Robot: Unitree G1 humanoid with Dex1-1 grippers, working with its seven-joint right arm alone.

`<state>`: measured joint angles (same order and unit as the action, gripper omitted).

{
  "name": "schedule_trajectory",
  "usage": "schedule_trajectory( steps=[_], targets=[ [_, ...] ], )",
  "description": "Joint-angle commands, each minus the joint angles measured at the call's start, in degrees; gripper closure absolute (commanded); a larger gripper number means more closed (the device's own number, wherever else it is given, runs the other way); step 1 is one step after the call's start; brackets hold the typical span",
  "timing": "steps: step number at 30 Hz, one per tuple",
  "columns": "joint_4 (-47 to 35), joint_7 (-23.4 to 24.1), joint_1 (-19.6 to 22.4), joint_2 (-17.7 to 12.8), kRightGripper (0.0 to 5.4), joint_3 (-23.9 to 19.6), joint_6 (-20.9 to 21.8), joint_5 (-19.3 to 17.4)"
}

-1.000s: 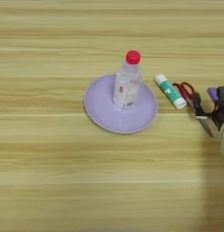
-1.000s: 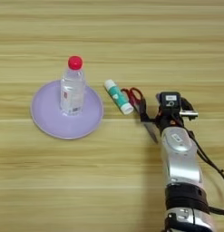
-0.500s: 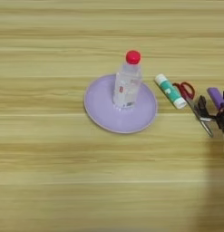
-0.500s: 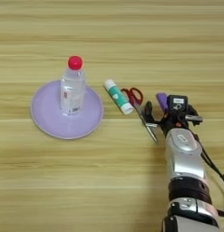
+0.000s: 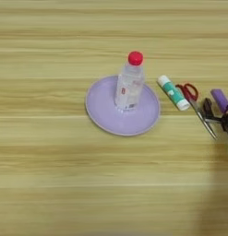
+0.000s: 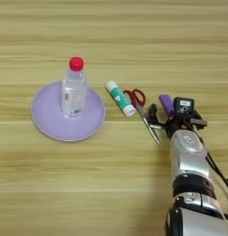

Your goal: Move the objects on the table

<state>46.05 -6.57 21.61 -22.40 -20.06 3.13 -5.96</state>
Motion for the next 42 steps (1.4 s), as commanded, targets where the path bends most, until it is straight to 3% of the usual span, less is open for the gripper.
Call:
schedule_trajectory(
  steps=[1, 8, 42],
  targets=[
    [-0.55, -1.58, 4.62, -2.37, 0.03, -1.4, 0.09, -2.61],
    [0.05, -2.81, 4.98, -2.32, 0.03, -1.76, -1.62, -4.69],
    [0.41, -3.64, 4.61, -2.31, 3.5, -1.48, -2.96, -5.11]
  ],
)
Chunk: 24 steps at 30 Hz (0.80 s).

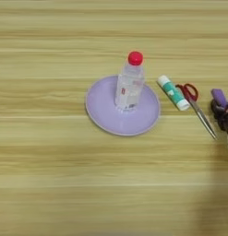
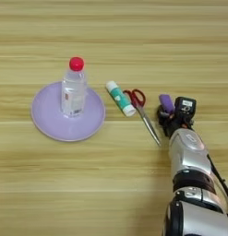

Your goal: Move the objects on the table

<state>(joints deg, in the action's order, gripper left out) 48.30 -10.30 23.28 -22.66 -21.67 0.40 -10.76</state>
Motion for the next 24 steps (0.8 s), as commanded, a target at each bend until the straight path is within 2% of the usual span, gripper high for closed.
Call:
schedule_trajectory(
  steps=[1, 5, 21, 24],
  targets=[
    [-1.88, 0.08, 2.91, -2.03, 3.62, 0.13, -0.21, -0.3],
    [-2.05, 0.09, 2.85, -1.98, 3.98, 0.13, -0.17, -0.3],
    [-4.41, 0.53, 2.12, -1.54, 3.98, 0.35, -0.39, -0.2],
    [-5.28, 1.05, 1.73, -1.62, 3.98, 0.74, 0.66, 0.61]
  ],
)
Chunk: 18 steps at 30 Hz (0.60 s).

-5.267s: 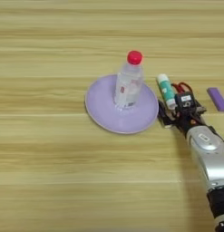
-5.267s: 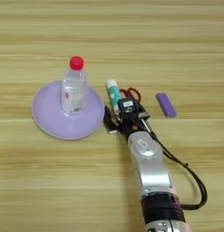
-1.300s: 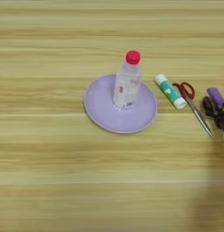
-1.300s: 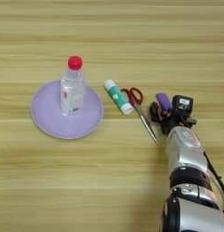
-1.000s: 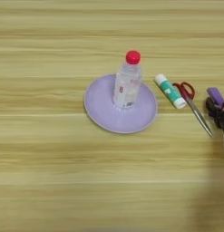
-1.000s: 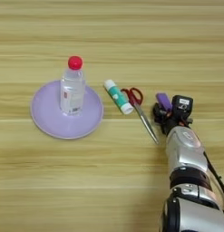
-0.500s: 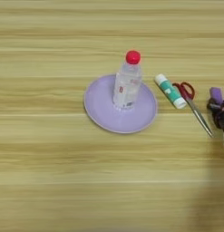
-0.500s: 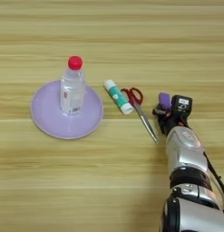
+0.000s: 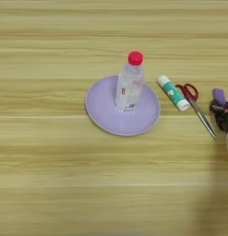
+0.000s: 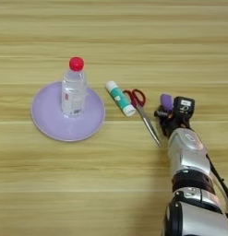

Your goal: Move the objects on the table

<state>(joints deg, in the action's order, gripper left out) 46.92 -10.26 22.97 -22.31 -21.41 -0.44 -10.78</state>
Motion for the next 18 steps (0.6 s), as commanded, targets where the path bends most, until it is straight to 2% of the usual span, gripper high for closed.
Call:
schedule_trajectory(
  steps=[1, 18],
  targets=[
    [-4.19, 1.23, 1.93, -1.99, 3.98, 0.61, 1.76, 0.88],
    [-13.27, 2.9, -1.44, -1.22, 3.98, 1.94, 1.3, 1.69]
  ],
)
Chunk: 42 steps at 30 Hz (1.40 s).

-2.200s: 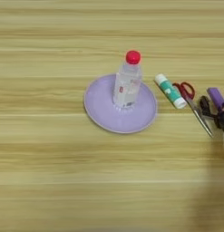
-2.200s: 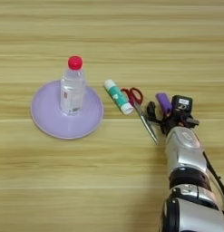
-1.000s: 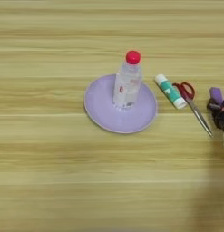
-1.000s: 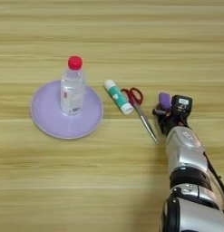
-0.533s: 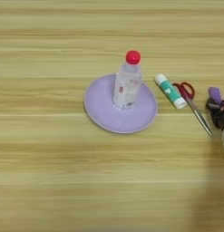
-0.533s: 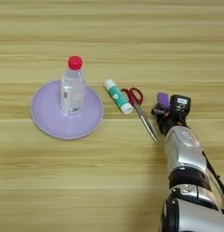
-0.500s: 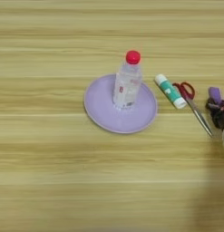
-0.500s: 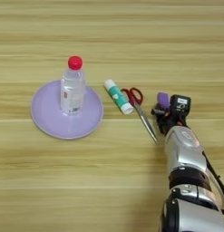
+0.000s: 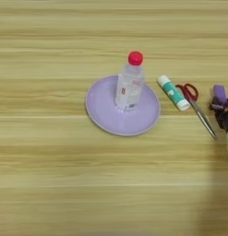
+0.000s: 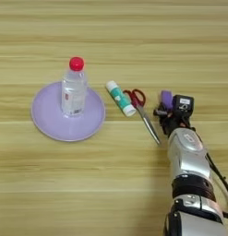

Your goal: Move the objects on the table

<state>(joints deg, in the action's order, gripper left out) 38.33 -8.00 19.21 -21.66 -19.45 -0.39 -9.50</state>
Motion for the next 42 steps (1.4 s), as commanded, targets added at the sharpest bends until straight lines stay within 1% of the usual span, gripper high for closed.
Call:
schedule_trajectory(
  steps=[1, 6, 11, 19, 26, 34, 37, 42],
  targets=[
    [-5.09, 0.69, 2.19, -1.8, 3.98, 0.0, 1.11, 0.38],
    [-8.64, 0.77, 1.13, -1.01, 3.98, 0.52, 0.29, 0.31],
    [-15.05, 0.73, -0.79, 0.56, 3.98, 2.1, -1.17, 0.63],
    [-26.12, 0.55, -4.17, 2.7, 3.98, 4.44, -5.14, 0.83],
    [-34.08, -0.49, -6.42, 4.79, 3.98, 7.63, -9.14, 1.09],
    [-38.81, -1.47, -8.05, 6.46, 3.98, 10.82, -11.92, 1.85],
    [-40.66, -2.05, -8.69, 7.23, 3.98, 11.93, -13.1, 1.4],
    [-42.27, -2.39, -9.39, 8.14, 3.98, 13.38, -14.09, 1.98]
  ],
)
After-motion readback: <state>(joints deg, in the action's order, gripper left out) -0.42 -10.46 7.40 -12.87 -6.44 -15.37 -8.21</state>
